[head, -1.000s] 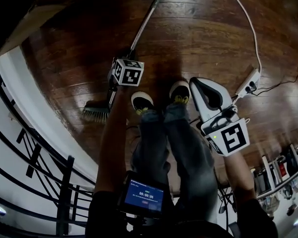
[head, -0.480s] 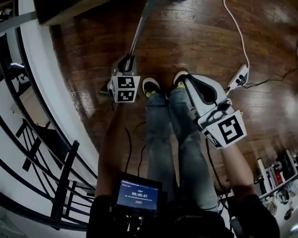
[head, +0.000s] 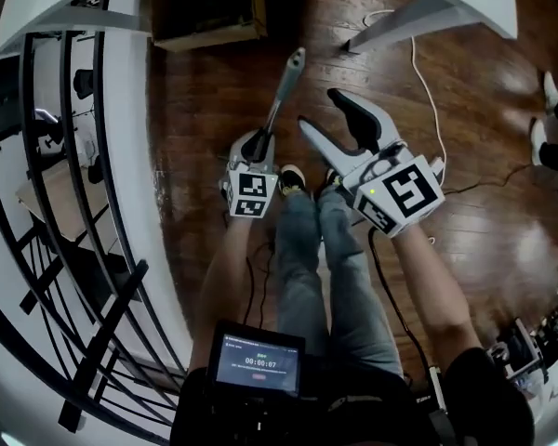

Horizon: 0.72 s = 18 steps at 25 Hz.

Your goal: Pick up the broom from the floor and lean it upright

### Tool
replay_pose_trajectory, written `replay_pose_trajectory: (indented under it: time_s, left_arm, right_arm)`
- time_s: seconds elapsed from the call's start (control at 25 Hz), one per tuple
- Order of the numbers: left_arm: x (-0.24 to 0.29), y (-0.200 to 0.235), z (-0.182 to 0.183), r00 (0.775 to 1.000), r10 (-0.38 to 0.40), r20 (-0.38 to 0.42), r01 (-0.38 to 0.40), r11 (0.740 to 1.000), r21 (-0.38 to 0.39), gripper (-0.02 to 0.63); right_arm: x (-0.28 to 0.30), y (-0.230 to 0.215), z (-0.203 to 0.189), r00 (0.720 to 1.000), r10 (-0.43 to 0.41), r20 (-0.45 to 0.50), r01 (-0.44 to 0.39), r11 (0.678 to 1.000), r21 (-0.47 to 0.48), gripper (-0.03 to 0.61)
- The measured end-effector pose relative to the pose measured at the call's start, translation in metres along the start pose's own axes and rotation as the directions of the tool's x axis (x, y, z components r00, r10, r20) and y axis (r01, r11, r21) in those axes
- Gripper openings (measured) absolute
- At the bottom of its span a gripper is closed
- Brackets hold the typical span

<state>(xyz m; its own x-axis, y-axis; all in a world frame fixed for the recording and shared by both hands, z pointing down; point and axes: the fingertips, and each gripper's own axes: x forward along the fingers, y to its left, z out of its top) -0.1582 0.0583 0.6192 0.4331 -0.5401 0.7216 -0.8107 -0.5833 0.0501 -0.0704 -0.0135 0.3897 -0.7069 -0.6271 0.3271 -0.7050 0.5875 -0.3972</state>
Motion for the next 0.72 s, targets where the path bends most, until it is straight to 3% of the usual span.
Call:
replay_pose_trajectory:
  time_s: [0.12, 0.2, 0.44, 0.72]
  left_arm:
    - [-0.01, -0.008, 0.014, 0.999, -0.005, 0.034, 0.004, 1.0, 0.025, 0.092]
    - [-0.011, -0.01, 0.024, 0.998, -0.006, 0.058, 0.005, 1.0, 0.025, 0.092]
    - [-0.001, -0.013, 0.067, 0.994, -0.003, 0.106, 0.003, 1.0, -0.007, 0.094]
    - [0.05, -0.01, 0.128, 0.991, 0.0, 0.131, 0.002, 1.0, -0.017, 0.092]
  right_arm:
    - [0.033, 0.015, 0.011, 0.999, 0.03, -0.013, -0.03, 0.998, -0.048, 0.254]
    - [0.044, 0.023, 0.02, 1.0, 0.029, 0.005, -0.029, 0.994, -0.11, 0.112]
    - [0.039, 0.035, 0.054, 0.995, 0.093, 0.041, -0.082, 0.974, -0.213, 0.101]
    - [0.047, -0.035, 0.092, 0.997, 0.07, 0.044, -0.059, 0.976, -0.209, 0.101]
